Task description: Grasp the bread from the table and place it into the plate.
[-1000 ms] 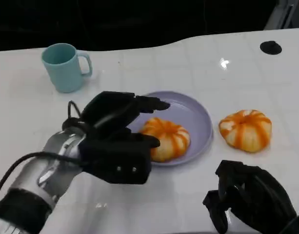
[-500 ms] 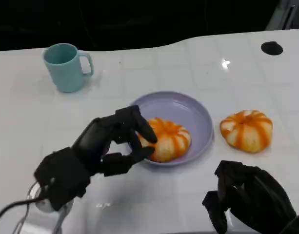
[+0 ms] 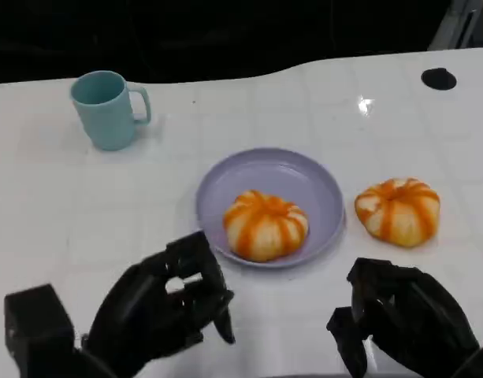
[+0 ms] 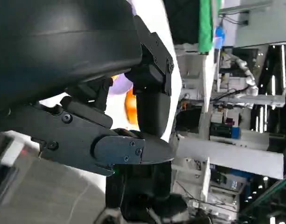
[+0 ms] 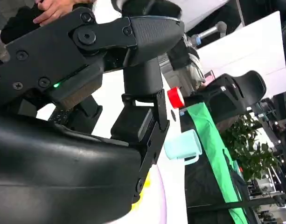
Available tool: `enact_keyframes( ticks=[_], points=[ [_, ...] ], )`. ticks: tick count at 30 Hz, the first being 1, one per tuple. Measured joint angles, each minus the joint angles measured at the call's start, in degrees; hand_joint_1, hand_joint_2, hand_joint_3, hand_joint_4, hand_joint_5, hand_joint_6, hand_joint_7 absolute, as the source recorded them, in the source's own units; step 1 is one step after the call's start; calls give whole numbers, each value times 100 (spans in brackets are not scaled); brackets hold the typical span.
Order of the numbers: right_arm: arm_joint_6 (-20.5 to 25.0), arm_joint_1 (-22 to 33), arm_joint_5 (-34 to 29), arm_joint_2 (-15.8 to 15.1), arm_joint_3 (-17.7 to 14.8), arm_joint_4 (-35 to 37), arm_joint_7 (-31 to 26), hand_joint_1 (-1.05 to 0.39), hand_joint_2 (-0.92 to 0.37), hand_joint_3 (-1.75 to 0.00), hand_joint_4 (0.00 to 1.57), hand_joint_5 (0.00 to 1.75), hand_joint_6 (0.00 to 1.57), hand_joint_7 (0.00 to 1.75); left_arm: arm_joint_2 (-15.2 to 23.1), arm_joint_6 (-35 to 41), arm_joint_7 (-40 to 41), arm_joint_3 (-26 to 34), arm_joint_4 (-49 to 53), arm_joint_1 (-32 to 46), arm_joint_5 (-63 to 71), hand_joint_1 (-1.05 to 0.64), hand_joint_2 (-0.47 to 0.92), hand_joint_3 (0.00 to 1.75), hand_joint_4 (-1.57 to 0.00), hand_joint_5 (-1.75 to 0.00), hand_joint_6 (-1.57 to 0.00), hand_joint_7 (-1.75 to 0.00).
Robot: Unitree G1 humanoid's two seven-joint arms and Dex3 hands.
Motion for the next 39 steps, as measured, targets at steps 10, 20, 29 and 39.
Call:
enact_keyframes(
  ticks=[10,20,29,39],
  points=[
    [68,7,13,-25,-23,-14,-2,-93,-67,-48,122,153,105,139,-328,291,-136,94,-198,538,-420,-63,92,34,-89,-175,-66,-175],
    [78,7,77,-98,-49,-31,66,-92,-66,-52,122,154,105,141,-513,309,-215,139,54,539,-414,-63,92,31,-90,-175,-68,-175],
    [41,1,71,-97,-48,66,68,-94,-65,-52,123,154,106,139,-516,634,-398,431,369,397,-694,-62,92,30,-91,-175,-68,-175],
    [-36,-17,71,-79,-45,131,67,-94,-67,-49,123,154,106,139,-516,637,-533,461,505,390,-653,-65,92,28,-89,-175,-66,-175]
  ],
)
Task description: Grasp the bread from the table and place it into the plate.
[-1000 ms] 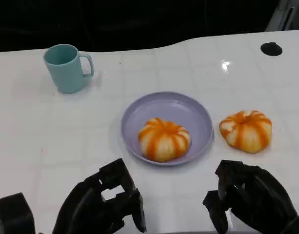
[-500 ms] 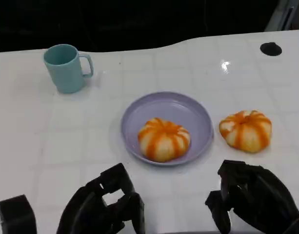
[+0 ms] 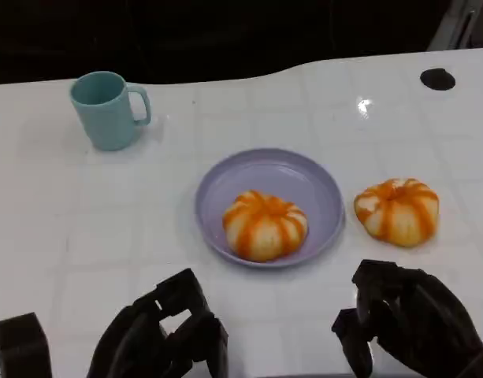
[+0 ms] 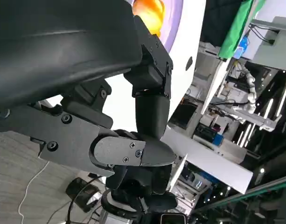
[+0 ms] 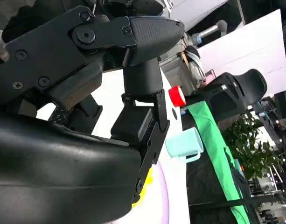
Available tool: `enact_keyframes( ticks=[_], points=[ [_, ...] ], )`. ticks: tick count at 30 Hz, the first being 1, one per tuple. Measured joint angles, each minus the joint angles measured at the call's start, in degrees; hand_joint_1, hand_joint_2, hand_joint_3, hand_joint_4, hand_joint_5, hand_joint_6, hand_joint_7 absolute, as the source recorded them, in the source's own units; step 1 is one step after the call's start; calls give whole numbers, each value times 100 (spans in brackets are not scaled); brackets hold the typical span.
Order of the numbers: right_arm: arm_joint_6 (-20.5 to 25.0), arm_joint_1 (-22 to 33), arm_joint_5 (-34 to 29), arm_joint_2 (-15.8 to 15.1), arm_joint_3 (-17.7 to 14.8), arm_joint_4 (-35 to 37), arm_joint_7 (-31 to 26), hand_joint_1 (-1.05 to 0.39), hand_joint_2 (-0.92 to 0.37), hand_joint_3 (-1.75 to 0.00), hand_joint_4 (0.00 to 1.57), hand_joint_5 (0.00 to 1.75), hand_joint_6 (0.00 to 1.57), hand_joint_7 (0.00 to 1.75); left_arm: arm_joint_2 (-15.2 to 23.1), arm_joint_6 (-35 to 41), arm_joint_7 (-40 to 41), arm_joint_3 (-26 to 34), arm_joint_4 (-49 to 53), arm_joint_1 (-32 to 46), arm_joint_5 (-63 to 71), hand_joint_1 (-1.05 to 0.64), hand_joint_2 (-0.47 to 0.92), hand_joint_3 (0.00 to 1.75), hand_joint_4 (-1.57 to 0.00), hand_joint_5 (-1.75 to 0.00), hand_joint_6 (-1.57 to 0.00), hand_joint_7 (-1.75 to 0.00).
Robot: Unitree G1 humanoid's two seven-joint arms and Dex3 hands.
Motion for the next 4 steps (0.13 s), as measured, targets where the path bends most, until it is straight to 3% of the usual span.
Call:
enact_keyframes(
  ticks=[4],
  points=[
    [-13,-3,-5,35,7,18,-1,-94,-68,-50,123,155,106,141,0,0,-94,45,100,-7,-3,-66,92,29,-88,-175,-65,-175]
  ],
)
